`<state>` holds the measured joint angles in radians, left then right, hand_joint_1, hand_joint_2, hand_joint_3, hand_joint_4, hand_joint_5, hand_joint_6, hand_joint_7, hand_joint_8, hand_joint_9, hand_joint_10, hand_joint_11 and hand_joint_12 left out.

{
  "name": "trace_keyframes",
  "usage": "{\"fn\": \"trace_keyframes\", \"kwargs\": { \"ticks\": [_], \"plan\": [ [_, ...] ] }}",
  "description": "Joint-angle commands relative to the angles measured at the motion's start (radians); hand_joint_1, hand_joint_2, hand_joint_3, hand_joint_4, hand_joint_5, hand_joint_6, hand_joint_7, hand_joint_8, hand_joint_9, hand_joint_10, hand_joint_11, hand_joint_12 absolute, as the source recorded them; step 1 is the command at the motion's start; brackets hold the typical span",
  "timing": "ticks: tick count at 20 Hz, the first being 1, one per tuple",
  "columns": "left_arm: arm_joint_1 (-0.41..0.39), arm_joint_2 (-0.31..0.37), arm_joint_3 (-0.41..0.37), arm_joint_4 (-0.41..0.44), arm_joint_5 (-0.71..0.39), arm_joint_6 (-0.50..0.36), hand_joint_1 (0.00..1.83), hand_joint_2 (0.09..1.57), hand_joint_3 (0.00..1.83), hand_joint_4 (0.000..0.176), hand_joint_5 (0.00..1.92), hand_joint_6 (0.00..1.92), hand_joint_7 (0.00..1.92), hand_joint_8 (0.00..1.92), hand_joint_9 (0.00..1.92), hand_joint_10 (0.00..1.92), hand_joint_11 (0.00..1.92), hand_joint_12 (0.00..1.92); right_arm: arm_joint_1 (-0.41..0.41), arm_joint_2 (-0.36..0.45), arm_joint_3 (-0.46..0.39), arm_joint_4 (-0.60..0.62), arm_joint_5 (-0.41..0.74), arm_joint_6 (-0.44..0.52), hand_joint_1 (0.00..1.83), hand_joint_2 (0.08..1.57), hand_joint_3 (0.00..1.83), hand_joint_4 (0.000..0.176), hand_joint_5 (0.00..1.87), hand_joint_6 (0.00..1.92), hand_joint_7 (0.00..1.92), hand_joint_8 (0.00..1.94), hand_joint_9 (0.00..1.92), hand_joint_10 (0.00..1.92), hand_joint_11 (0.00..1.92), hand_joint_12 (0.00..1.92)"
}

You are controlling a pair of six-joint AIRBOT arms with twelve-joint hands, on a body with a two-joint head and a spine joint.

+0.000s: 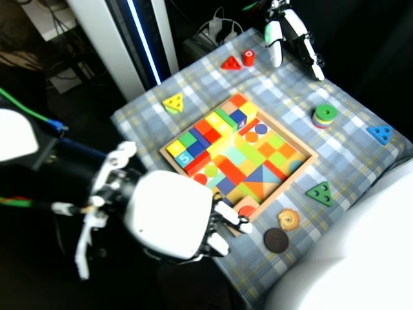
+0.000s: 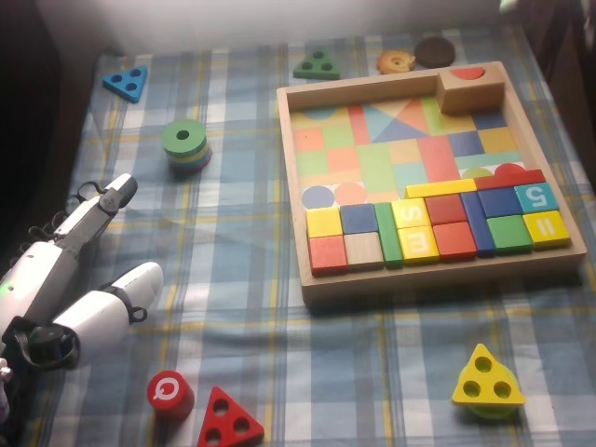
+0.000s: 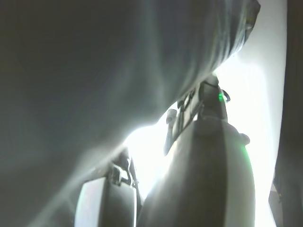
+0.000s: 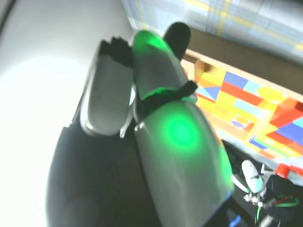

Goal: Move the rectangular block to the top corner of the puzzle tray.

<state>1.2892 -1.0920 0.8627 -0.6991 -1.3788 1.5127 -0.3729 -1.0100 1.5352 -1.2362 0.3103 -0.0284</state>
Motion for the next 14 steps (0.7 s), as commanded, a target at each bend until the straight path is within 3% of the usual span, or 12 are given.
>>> {"fn": "trace_keyframes", "kwargs": {
  "ticks": [1,2,5,6,8,9,10,11,12,13,14],
  "plan": [
    [0.0,0.006,-0.001,0.035,-0.123,-0.01,0.65,1.35,0.0,0.099,0.15,0.0,0.08,0.0,0.04,0.0,0.0,0.0,-0.002,0.013,-0.023,0.134,0.001,-0.134,1.81,1.14,0.0,0.0,0.34,0.0,1.3,1.94,1.51,1.92,1.62,1.92],
    [0.005,0.006,-0.002,0.03,-0.128,-0.011,0.66,1.35,0.0,0.094,0.15,0.0,0.08,0.0,0.05,0.0,0.0,0.0,-0.017,0.038,-0.069,0.319,0.004,-0.323,1.83,1.15,0.0,0.0,0.32,0.0,1.22,1.94,1.46,1.92,1.55,1.92],
    [0.007,0.009,-0.003,0.025,-0.135,-0.011,0.67,1.35,0.0,0.091,0.15,0.0,0.07,0.0,0.05,0.0,0.0,0.0,-0.061,0.095,-0.164,0.594,0.073,-0.584,1.75,1.17,0.01,0.0,0.31,0.0,1.14,1.94,1.44,1.92,1.52,1.92],
    [0.008,0.01,-0.003,0.021,-0.14,-0.011,0.67,1.35,0.0,0.098,0.15,0.0,0.07,0.0,0.04,0.0,0.0,0.0,-0.097,0.115,-0.199,0.702,0.113,-0.672,1.49,1.22,0.01,0.0,0.31,0.0,1.02,1.94,1.35,1.92,1.42,1.92],
    [0.011,0.012,-0.004,0.016,-0.147,-0.011,0.66,1.35,0.0,0.095,0.15,0.0,0.07,0.0,0.04,0.0,0.0,0.0,-0.159,0.135,-0.243,0.855,0.183,-0.782,1.4,1.24,0.01,0.0,0.32,0.0,1.06,1.94,1.37,1.92,1.42,1.92],
    [0.015,0.015,-0.007,0.013,-0.152,-0.011,0.64,1.35,0.0,0.105,0.14,0.0,0.06,0.0,0.03,0.0,0.0,0.0,-0.201,0.149,-0.273,0.936,0.24,-0.825,1.15,1.28,0.01,0.0,0.29,0.0,1.08,1.94,1.38,1.92,1.41,1.92],
    [0.02,0.022,-0.013,0.012,-0.159,-0.011,0.6,1.36,0.0,0.1,0.12,0.0,0.05,0.0,0.02,0.0,0.0,0.0,-0.253,0.168,-0.316,1.024,0.31,-0.884,0.77,1.35,0.01,0.0,0.25,0.0,0.81,1.94,1.13,1.92,1.19,1.92],
    [0.02,0.022,-0.013,0.012,-0.159,-0.011,0.6,1.36,0.0,0.1,0.12,0.0,0.05,0.0,0.02,0.0,0.0,0.0,-0.255,0.169,-0.318,1.032,0.312,-0.888,0.77,1.35,0.01,0.0,0.25,0.0,0.81,1.94,1.13,1.92,1.19,1.92],
    [0.022,0.024,-0.015,0.01,-0.164,-0.011,0.61,1.36,0.0,0.097,0.13,0.0,0.05,0.0,0.01,0.0,0.0,0.0,-0.293,0.185,-0.358,1.1,0.365,-0.963,0.47,1.4,0.01,0.0,0.23,0.0,0.68,1.69,0.87,1.92,0.92,1.92],
    [0.023,0.024,-0.015,0.008,-0.166,-0.011,0.64,1.36,0.0,0.087,0.13,0.0,0.05,0.0,0.01,0.0,0.0,0.0,-0.331,0.199,-0.397,1.168,0.412,-1.039,0.28,1.44,0.01,0.0,0.22,0.0,0.65,1.16,0.69,1.57,0.58,1.88],
    [0.023,0.024,-0.015,0.007,-0.168,-0.011,0.64,1.36,0.0,0.091,0.13,0.0,0.05,0.0,0.01,0.0,0.0,0.0,-0.388,0.217,-0.452,1.26,0.478,-1.162,0.16,1.46,0.0,0.0,0.2,0.0,0.66,0.75,0.61,1.27,0.4,1.78]
  ]
}}
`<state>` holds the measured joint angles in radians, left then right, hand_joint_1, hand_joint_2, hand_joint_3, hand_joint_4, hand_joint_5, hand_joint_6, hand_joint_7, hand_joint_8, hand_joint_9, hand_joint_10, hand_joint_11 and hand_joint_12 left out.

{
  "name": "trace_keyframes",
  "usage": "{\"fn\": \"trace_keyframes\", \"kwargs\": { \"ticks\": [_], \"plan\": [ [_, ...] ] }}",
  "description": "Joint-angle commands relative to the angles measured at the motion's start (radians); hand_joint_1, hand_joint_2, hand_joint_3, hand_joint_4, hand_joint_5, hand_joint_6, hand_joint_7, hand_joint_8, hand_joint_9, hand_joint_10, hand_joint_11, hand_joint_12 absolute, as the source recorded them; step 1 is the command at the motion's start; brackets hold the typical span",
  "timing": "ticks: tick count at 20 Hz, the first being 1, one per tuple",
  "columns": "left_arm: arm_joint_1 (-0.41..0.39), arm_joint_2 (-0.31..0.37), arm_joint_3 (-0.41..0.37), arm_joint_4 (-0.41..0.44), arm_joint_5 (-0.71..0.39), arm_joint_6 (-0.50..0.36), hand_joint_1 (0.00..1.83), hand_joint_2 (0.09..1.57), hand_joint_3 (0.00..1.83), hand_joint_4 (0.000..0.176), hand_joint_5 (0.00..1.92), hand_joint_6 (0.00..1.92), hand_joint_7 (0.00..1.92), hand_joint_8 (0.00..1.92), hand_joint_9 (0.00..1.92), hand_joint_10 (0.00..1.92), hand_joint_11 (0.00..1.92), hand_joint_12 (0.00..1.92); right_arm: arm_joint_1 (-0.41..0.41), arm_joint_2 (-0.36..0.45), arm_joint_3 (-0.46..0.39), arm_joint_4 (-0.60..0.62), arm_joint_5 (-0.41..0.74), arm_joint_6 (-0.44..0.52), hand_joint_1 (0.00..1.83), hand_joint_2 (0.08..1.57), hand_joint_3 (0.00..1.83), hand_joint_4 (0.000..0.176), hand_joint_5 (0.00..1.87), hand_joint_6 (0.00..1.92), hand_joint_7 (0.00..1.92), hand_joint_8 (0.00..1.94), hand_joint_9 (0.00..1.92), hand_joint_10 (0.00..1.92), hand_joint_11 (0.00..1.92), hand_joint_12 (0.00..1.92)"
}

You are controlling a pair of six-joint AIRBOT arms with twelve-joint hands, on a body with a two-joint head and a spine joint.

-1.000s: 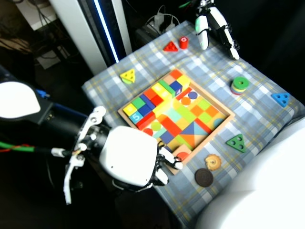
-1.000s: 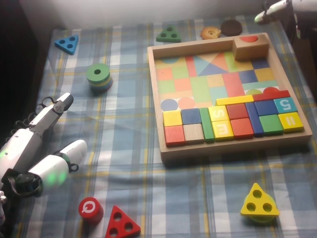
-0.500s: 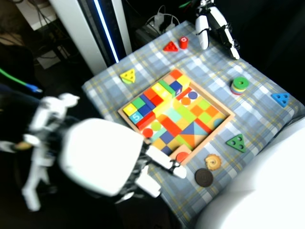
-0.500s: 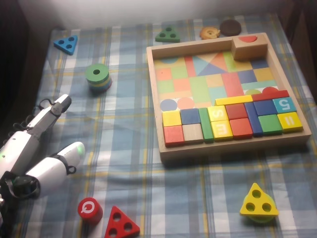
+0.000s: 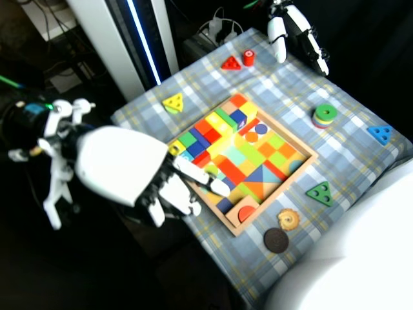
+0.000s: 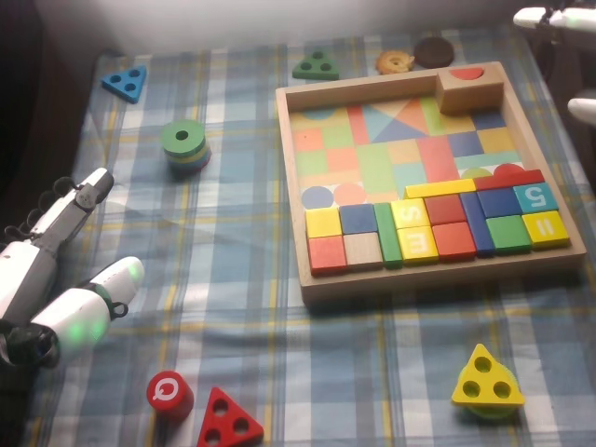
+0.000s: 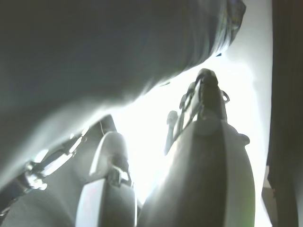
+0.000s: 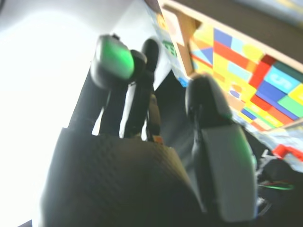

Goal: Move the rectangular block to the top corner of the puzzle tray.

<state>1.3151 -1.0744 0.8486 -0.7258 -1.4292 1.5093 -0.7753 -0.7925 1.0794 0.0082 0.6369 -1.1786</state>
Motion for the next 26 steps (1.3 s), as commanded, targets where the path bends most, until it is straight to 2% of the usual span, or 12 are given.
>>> {"fn": "trace_keyframes", "kwargs": {
  "ticks": [1,4,7,8,10,11,13,14,18,23,24,26],
  "plan": [
    [-0.003,0.006,-0.001,0.034,-0.117,-0.007,0.63,1.36,0.0,0.091,0.13,0.0,0.05,0.0,0.01,0.0,0.0,0.0,-0.043,0.014,-0.038,0.077,0.206,-0.09,0.04,1.47,0.0,0.0,0.2,0.0,0.64,0.42,0.55,0.92,0.33,1.58],
    [-0.004,0.005,-0.001,0.034,-0.111,-0.007,0.63,1.36,0.0,0.103,0.13,0.0,0.05,0.0,0.0,0.0,0.0,0.0,-0.213,0.038,-0.164,0.235,0.426,-0.219,0.0,1.46,0.0,0.0,0.22,0.0,0.5,0.0,0.53,0.14,0.12,1.3],
    [-0.006,0.001,-0.002,0.033,-0.104,-0.007,0.63,1.35,0.0,0.108,0.14,0.0,0.06,0.01,0.02,0.01,0.0,0.0,-0.422,0.041,-0.241,0.362,0.669,-0.22,0.0,1.42,0.0,0.0,0.2,0.0,0.48,0.0,0.59,0.06,0.09,1.38],
    [-0.011,-0.002,-0.001,0.033,-0.101,-0.007,0.65,1.36,0.0,0.104,0.15,0.0,0.07,0.01,0.03,0.01,0.0,0.0,-0.485,0.028,-0.269,0.401,0.749,-0.22,0.0,1.45,0.01,0.0,0.18,0.0,0.38,0.0,0.48,0.01,0.0,1.4],
    [-0.02,-0.005,0.002,0.034,-0.092,-0.007,0.63,1.35,0.0,0.102,0.15,0.0,0.07,0.0,0.03,0.01,0.0,0.0,-0.524,0.004,-0.298,0.442,0.832,-0.22,0.01,1.48,0.01,0.0,0.21,0.01,0.37,0.0,0.44,0.0,0.0,1.35],
    [-0.019,-0.006,0.002,0.034,-0.096,-0.007,0.62,1.35,0.0,0.107,0.15,0.0,0.07,0.0,0.03,0.01,0.0,0.0,-0.541,-0.017,-0.309,0.465,0.868,-0.22,0.0,1.5,0.0,0.0,0.22,0.0,0.35,0.0,0.34,0.02,0.0,1.08],
    [-0.018,-0.009,0.001,0.031,-0.101,-0.007,0.6,1.36,0.0,0.104,0.14,0.0,0.06,0.0,0.02,0.0,0.0,0.0,-0.553,-0.038,-0.324,0.489,0.91,-0.22,0.0,1.42,0.0,0.0,0.28,0.01,0.38,0.01,0.36,0.03,0.0,1.16],
    [-0.018,-0.009,0.001,0.031,-0.102,-0.007,0.62,1.36,0.0,0.09,0.15,0.0,0.06,0.0,0.02,0.0,0.0,0.0,-0.555,-0.048,-0.329,0.5,0.929,-0.22,0.0,1.42,0.0,0.0,0.28,0.01,0.38,0.0,0.36,0.02,0.0,1.18],
    [-0.018,-0.011,0.001,0.031,-0.105,-0.007,0.63,1.36,0.0,0.09,0.15,0.0,0.05,0.0,0.01,0.0,0.0,0.0,-0.561,-0.084,-0.336,0.523,0.972,-0.22,0.0,1.29,0.0,0.0,0.26,0.0,0.31,0.0,0.31,0.0,0.0,0.99],
    [-0.017,-0.015,0.001,0.031,-0.105,-0.007,0.58,1.37,0.0,0.111,0.14,0.0,0.05,0.0,0.01,0.0,0.0,0.0,-0.562,-0.111,-0.349,0.545,1.011,-0.22,0.0,1.22,0.0,0.0,0.32,0.0,0.32,0.0,0.31,0.01,0.0,1.01],
    [-0.017,-0.016,0.001,0.031,-0.104,-0.007,0.61,1.36,0.0,0.1,0.15,0.0,0.06,0.0,0.02,0.01,0.0,0.0,-0.563,-0.115,-0.351,0.547,1.015,-0.22,0.0,1.23,0.0,0.0,0.32,0.0,0.32,0.0,0.32,0.01,0.0,1.08],
    [-0.017,-0.017,0.001,0.031,-0.103,-0.007,0.59,1.37,0.0,0.11,0.14,0.0,0.05,0.0,0.02,0.0,0.0,0.0,-0.563,-0.125,-0.351,0.551,1.015,-0.22,0.0,1.24,0.0,0.008,0.31,0.0,0.32,0.0,0.32,0.0,0.0,1.06]
  ]
}}
